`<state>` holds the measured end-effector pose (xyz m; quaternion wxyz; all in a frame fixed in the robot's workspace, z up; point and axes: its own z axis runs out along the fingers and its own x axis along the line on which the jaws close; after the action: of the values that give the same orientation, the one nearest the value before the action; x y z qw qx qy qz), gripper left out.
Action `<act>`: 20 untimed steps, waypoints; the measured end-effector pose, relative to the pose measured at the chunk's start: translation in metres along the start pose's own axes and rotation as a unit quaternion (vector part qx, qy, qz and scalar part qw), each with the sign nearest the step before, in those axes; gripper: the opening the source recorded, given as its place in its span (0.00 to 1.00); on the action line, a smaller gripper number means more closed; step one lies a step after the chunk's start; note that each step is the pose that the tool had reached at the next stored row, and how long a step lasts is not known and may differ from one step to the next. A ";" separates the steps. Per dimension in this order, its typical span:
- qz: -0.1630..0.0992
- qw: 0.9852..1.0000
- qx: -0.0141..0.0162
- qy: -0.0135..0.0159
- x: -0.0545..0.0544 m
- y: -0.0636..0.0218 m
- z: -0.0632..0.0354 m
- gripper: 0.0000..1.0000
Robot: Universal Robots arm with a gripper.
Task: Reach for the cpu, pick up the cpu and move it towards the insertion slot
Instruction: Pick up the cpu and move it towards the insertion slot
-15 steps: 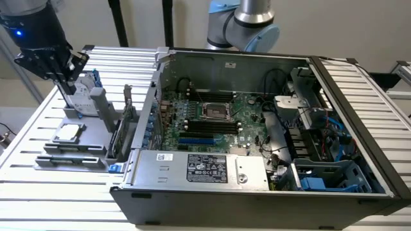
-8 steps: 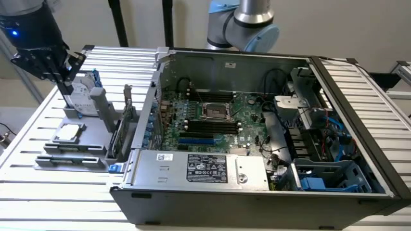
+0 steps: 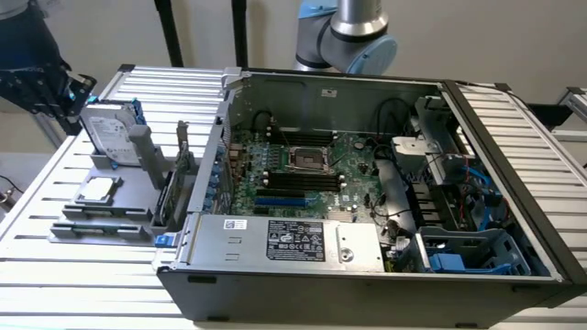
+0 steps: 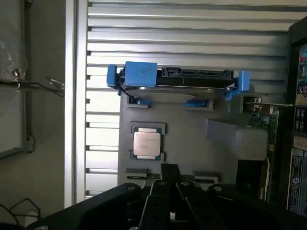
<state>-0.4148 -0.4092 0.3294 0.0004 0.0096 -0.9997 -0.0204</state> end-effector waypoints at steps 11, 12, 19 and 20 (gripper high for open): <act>0.000 1.000 0.000 0.000 0.015 0.0006 0.0006 0.24; 0.000 1.000 0.000 0.000 0.015 0.0006 0.0006 0.24; 0.000 1.000 0.000 0.000 0.015 0.0006 0.0012 0.53; 0.000 1.000 0.000 0.001 0.015 0.0006 0.0014 0.59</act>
<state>-0.4299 -0.4088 0.3281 0.0009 0.0095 -0.9997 -0.0203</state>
